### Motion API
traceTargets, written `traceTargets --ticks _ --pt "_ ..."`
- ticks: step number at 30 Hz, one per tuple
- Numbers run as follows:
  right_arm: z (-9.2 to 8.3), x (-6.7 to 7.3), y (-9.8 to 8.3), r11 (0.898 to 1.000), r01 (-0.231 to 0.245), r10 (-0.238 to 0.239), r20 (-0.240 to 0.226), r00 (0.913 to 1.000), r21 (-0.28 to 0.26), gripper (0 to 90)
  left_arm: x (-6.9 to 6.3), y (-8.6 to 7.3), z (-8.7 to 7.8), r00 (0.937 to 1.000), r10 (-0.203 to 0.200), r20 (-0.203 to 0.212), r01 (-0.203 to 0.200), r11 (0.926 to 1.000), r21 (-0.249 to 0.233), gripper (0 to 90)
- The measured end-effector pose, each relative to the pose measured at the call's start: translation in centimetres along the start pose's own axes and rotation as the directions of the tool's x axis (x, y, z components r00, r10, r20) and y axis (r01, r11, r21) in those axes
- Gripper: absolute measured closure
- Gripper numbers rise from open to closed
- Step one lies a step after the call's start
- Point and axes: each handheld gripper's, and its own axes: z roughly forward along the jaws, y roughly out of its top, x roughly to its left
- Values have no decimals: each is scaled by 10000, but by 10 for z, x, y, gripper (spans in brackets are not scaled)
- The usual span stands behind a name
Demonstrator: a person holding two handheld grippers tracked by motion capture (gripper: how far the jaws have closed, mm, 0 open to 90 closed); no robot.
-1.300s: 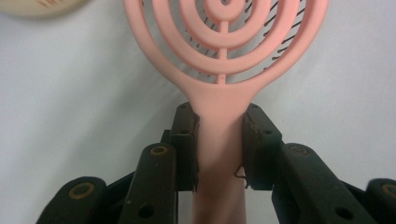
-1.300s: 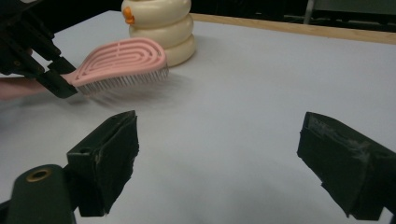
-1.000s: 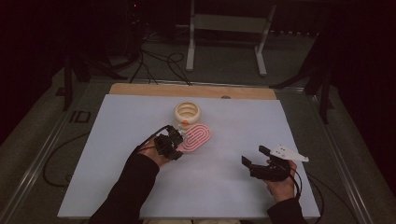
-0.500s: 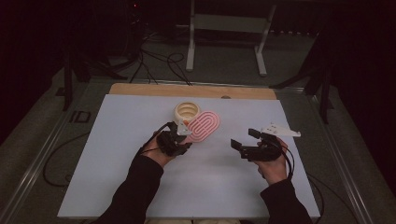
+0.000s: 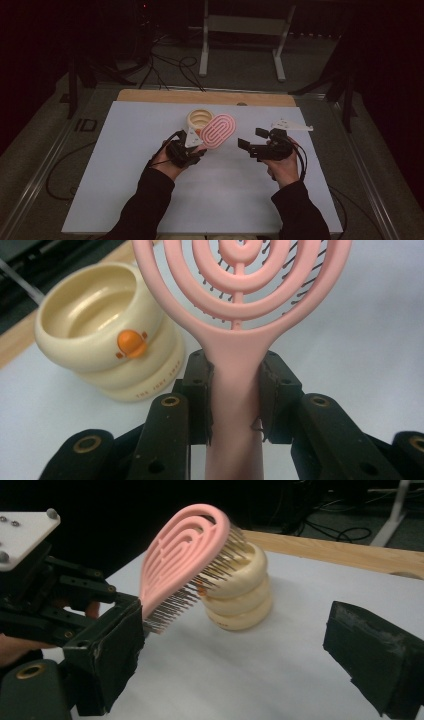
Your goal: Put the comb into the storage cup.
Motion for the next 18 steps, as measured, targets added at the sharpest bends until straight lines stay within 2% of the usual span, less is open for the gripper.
traceTargets --ticks 5,7,10,18 --pt "10 5 7 10000 -57 58 -273 9996 38 96 -2 1 -1 10000 -11 -10 11 9990 -438 705" --pt "14 7 10 9999 -136 137 -386 9992 20 143 -2 2 -1 10000 -44 81 48 9984 -560 705" --pt "21 8 15 9993 -376 373 -717 9967 -29 156 -4 2 -2 10000 32 -29 -34 9971 -766 704" --pt "38 13 23 9967 -813 814 -1170 9898 53 184 -8 2 -5 9999 -39 -164 17 9914 -1312 705"
